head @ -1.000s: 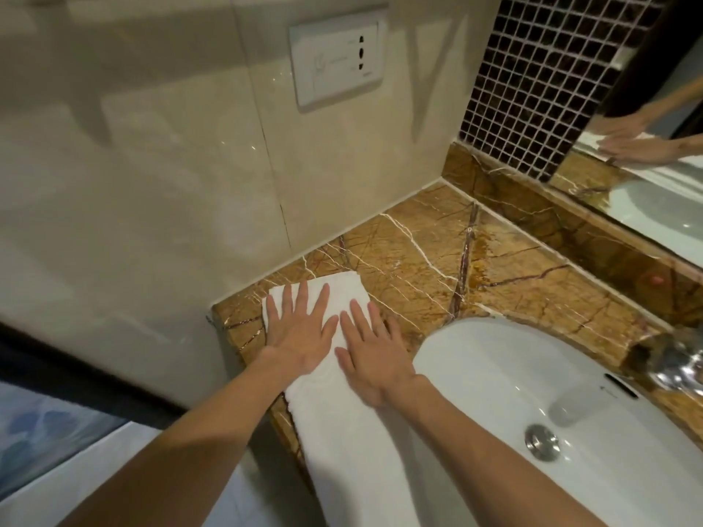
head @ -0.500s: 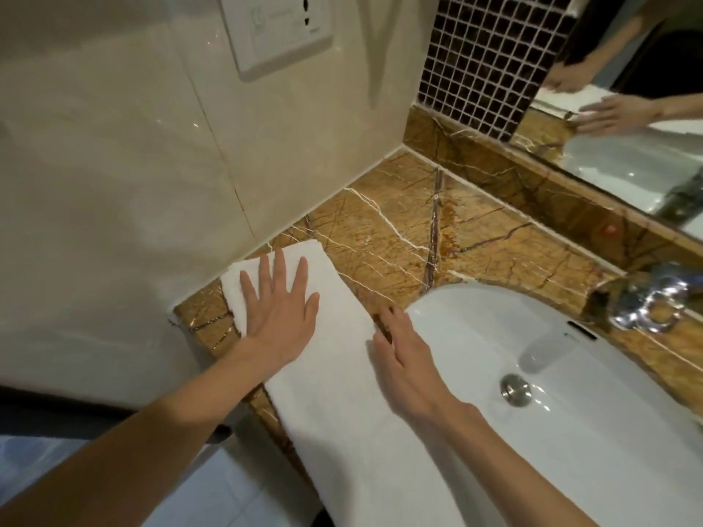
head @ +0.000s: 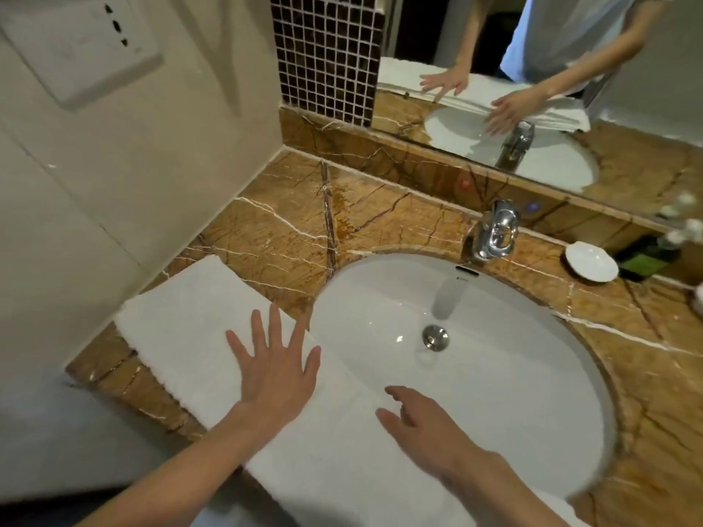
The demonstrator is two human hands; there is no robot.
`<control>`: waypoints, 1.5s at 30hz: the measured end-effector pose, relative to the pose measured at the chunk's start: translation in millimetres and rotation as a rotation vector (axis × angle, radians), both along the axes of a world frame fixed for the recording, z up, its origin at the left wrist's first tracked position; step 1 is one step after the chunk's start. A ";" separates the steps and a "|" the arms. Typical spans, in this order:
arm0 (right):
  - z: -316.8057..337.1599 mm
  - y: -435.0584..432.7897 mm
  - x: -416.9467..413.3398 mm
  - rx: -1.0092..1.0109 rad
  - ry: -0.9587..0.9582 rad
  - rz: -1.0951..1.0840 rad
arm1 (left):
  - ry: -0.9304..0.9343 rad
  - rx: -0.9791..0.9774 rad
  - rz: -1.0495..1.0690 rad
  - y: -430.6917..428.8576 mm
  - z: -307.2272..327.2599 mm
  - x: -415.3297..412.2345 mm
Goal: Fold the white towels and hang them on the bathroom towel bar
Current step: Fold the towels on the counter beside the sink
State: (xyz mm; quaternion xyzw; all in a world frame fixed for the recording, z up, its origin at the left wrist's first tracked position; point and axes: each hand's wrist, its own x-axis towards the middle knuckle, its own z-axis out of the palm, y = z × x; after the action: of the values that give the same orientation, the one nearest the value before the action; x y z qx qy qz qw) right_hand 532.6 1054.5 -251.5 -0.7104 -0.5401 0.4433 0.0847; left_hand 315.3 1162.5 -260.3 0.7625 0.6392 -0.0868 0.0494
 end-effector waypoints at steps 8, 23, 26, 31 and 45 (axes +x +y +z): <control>21.2 -37.4 7.8 0.193 -0.191 0.063 | -0.411 -0.096 -0.674 -31.4 21.4 12.8; 29.2 -138.5 65.6 0.304 -0.496 -0.012 | -0.231 -0.173 -0.799 -89.7 23.2 69.9; 28.6 -143.8 61.8 0.319 -0.519 -0.065 | -0.228 -0.221 -0.822 -94.2 26.4 87.3; 30.6 -153.1 62.4 0.283 -0.576 -0.152 | -0.261 -0.212 -0.854 -99.0 20.9 107.2; 50.5 -165.4 73.1 0.188 -0.481 -0.335 | -0.419 -0.201 -0.825 -98.7 33.2 123.5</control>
State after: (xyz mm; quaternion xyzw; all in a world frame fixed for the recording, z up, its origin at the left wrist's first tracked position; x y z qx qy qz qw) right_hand 605.7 889.2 -201.0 -0.8632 -0.4585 0.1903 0.0918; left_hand 438.8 1063.9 -227.0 0.9453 0.2476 -0.0050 0.2124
